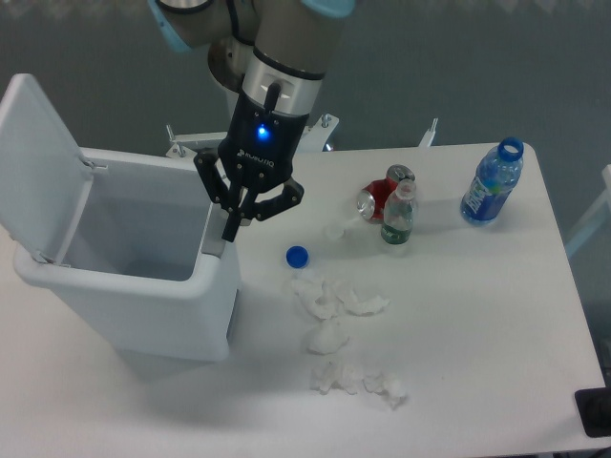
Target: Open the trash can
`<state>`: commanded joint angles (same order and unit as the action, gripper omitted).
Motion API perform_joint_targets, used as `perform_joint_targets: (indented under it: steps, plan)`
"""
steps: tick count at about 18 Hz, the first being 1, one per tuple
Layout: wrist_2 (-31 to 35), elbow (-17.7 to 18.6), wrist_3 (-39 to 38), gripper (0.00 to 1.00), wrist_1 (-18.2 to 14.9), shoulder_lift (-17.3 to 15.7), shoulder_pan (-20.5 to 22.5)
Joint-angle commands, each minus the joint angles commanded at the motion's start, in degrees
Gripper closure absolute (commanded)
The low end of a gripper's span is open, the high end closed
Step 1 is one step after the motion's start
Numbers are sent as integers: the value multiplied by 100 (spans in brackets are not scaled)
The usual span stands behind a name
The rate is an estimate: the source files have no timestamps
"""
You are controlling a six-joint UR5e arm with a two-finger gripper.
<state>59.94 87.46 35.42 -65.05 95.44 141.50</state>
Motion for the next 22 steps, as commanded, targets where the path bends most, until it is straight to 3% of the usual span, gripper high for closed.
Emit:
perform_joint_targets:
  steps: [2,3,10,13,18,22]
  plan:
    - [0,-45,87,3,228,62,219]
    - [0,-53,175,0,317,141,368]
    - [149,-97,1308,0,396,844,651]
    - [999,-168,2027,0,388,1081,678]
    - [1870,-194,3417,0,423,1476,712]
    - [2574,-360,3761,0,528,1951,1002]
